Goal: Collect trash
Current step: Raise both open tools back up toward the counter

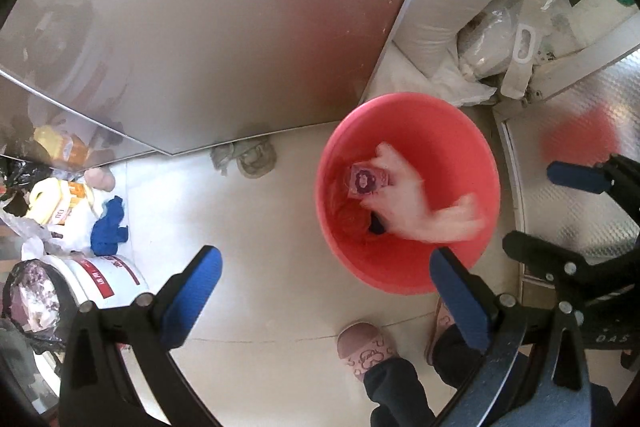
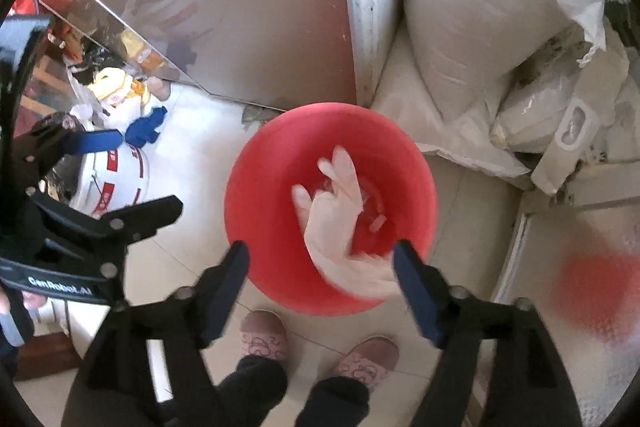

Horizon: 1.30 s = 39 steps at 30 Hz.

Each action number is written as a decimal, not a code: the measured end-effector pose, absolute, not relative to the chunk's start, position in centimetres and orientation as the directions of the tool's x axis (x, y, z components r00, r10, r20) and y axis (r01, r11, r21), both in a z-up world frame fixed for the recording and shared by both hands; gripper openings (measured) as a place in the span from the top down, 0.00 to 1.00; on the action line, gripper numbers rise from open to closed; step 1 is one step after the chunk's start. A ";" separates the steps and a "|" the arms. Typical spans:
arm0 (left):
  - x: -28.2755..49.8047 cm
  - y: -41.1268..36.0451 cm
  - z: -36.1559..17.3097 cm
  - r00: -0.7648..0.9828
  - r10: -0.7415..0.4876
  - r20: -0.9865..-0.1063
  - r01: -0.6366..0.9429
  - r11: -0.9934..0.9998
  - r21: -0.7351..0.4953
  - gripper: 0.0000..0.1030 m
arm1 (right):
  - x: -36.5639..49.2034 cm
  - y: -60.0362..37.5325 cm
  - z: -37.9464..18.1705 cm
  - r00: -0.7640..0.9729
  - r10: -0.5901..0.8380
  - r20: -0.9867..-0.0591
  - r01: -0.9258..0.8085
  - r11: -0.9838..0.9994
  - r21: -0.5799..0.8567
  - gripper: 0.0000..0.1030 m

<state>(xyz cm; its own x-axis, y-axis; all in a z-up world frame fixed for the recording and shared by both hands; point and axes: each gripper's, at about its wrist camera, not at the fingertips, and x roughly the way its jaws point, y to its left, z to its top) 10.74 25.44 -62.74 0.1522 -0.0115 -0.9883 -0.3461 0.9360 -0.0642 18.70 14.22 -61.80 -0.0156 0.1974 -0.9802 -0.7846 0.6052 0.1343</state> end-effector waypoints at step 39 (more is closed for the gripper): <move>23.2 7.4 -5.8 0.485 -0.264 -0.834 0.204 0.961 -0.185 0.00 | 23.4 -6.2 -4.2 0.577 0.169 -0.799 -0.302 0.953 -0.017 0.00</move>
